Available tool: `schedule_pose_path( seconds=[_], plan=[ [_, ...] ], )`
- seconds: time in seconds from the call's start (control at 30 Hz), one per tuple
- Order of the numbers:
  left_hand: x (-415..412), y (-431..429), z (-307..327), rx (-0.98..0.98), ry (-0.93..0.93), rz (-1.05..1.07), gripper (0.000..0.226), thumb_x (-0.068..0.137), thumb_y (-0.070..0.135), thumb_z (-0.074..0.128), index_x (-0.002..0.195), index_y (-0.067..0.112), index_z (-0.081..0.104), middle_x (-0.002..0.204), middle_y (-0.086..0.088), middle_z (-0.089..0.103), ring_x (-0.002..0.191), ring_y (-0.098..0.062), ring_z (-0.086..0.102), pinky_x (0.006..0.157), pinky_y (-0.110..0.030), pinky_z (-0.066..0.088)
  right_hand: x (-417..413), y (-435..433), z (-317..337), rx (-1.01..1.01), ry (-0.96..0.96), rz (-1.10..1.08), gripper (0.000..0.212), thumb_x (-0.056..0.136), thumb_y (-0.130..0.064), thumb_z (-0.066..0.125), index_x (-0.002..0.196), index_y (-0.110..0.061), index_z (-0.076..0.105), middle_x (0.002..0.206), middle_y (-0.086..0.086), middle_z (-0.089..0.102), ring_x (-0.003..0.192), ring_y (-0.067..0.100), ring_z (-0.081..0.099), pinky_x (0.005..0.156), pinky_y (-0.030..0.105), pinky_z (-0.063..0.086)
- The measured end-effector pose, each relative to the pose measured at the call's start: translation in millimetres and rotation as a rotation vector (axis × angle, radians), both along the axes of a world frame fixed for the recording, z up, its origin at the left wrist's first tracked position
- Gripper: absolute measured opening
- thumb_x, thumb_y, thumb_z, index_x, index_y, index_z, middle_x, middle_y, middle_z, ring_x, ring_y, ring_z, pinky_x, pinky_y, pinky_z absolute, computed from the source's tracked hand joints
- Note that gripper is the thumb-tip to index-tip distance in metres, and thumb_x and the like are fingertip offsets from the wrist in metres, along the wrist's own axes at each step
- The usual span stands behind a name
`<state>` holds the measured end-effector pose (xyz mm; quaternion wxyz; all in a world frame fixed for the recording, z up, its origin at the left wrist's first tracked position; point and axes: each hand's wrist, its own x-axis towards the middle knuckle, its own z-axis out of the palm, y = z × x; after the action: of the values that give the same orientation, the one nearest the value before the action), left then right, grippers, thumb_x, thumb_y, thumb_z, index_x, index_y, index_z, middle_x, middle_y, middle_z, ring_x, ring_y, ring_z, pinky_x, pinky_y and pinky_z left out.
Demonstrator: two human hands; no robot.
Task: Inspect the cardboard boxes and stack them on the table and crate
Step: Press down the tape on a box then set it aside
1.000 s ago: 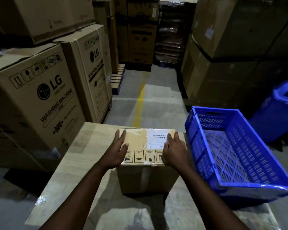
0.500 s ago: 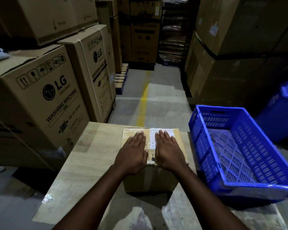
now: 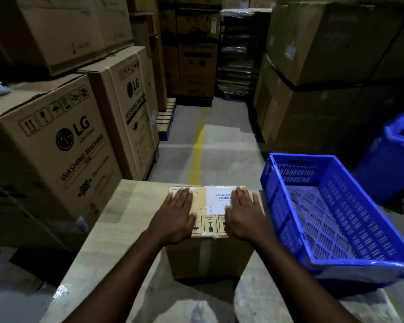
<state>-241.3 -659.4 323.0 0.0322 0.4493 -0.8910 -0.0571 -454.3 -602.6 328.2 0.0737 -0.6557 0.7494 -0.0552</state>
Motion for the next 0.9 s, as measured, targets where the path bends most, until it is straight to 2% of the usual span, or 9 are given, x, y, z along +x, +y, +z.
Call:
schedule_pose_path(
  seconds=[0.13, 0.27, 0.33, 0.4, 0.47, 0.57, 0.7, 0.8, 0.9],
  plan=[
    [-26.9, 16.4, -6.1, -0.04, 0.029, -0.048, 0.086, 0.082, 0.05, -0.007, 0.157, 0.01, 0.008, 0.165, -0.009, 0.002, 0.152, -0.018, -0.002, 0.12, -0.035, -0.005, 29.3, -7.6, -11.3, -0.043, 0.008, 0.08, 0.089, 0.082, -0.046, -0.015, 0.157, -0.004, 0.006, 0.165, 0.013, 0.002, 0.153, 0.024, -0.003, 0.121, 0.039, -0.009],
    [-24.7, 16.6, -13.1, -0.055, 0.017, -0.045, 0.083, 0.084, 0.049, -0.008, 0.157, 0.012, 0.006, 0.165, -0.007, 0.001, 0.152, -0.016, -0.004, 0.121, -0.033, -0.005, 29.5, -4.9, -18.5, -0.056, 0.029, 0.088, 0.09, 0.08, -0.044, -0.017, 0.157, -0.003, 0.007, 0.165, 0.013, 0.002, 0.153, 0.024, -0.002, 0.12, 0.037, -0.008],
    [-24.2, 15.6, -10.4, -0.061, 0.015, -0.052, 0.084, 0.084, 0.051, -0.007, 0.157, 0.012, 0.007, 0.165, -0.006, 0.002, 0.152, -0.016, -0.002, 0.119, -0.031, -0.008, 28.6, -6.1, -13.1, -0.026, 0.011, 0.088, 0.081, 0.088, -0.044, -0.012, 0.157, -0.005, 0.006, 0.166, 0.012, 0.001, 0.153, 0.022, -0.003, 0.121, 0.036, -0.007],
    [-20.2, 14.4, -8.8, -0.076, 0.019, -0.038, 0.085, 0.084, 0.052, -0.005, 0.157, 0.012, 0.01, 0.165, -0.007, 0.006, 0.152, -0.017, 0.002, 0.117, -0.03, -0.012, 21.5, -9.6, -6.5, 0.028, -0.026, 0.095, 0.066, 0.102, -0.042, 0.007, 0.157, -0.007, 0.004, 0.166, 0.01, 0.0, 0.153, 0.02, -0.005, 0.122, 0.037, -0.005],
    [-9.0, 14.0, -11.5, -0.096, 0.052, 0.029, 0.084, 0.086, 0.052, -0.001, 0.157, 0.01, 0.013, 0.164, -0.008, 0.01, 0.152, -0.017, 0.006, 0.118, -0.03, -0.012, 5.1, -6.2, -3.2, 0.046, -0.044, 0.051, 0.067, 0.105, -0.044, 0.019, 0.157, -0.008, 0.002, 0.166, 0.01, -0.002, 0.153, 0.02, -0.006, 0.122, 0.037, -0.006],
    [5.5, 18.6, -17.6, -0.091, 0.088, 0.126, 0.082, 0.087, 0.054, 0.001, 0.157, 0.013, 0.012, 0.165, -0.004, 0.009, 0.152, -0.014, 0.005, 0.119, -0.032, -0.006, -20.0, 6.6, -10.1, 0.02, -0.093, -0.065, 0.075, 0.102, -0.055, 0.021, 0.158, -0.012, -0.006, 0.166, 0.005, -0.01, 0.152, 0.02, -0.007, 0.121, 0.037, -0.004],
    [4.0, 20.2, -18.3, -0.068, 0.149, 0.12, 0.083, 0.086, 0.054, 0.005, 0.157, 0.011, 0.014, 0.164, -0.005, 0.008, 0.152, -0.016, 0.005, 0.118, -0.032, -0.004, -21.5, 11.8, -10.4, -0.008, -0.361, -0.063, 0.078, 0.102, -0.053, 0.033, 0.158, -0.016, -0.008, 0.166, 0.0, -0.011, 0.152, 0.017, 0.002, 0.119, 0.034, 0.013],
    [11.1, 17.4, -21.8, 0.019, 0.399, 0.207, 0.078, 0.092, 0.049, 0.029, 0.156, 0.008, 0.012, 0.164, -0.006, 0.0, 0.152, -0.02, 0.001, 0.118, -0.026, 0.002, -27.5, 13.5, -9.2, -0.089, -0.715, -0.178, 0.076, 0.101, -0.041, 0.049, 0.157, -0.013, 0.006, 0.154, 0.0, 0.032, 0.133, 0.013, 0.041, 0.102, 0.019, 0.032],
    [17.8, 22.0, -22.2, 0.195, 0.62, 0.414, 0.074, 0.097, 0.039, 0.047, 0.156, 0.009, 0.013, 0.163, -0.012, 0.016, 0.147, -0.027, 0.025, 0.115, -0.032, 0.024, -31.8, 30.4, -14.4, -0.06, -1.18, -0.35, 0.06, 0.098, -0.038, 0.056, 0.152, -0.021, 0.033, 0.134, -0.004, 0.061, 0.111, 0.013, 0.065, 0.094, 0.034, 0.053]
  ],
)
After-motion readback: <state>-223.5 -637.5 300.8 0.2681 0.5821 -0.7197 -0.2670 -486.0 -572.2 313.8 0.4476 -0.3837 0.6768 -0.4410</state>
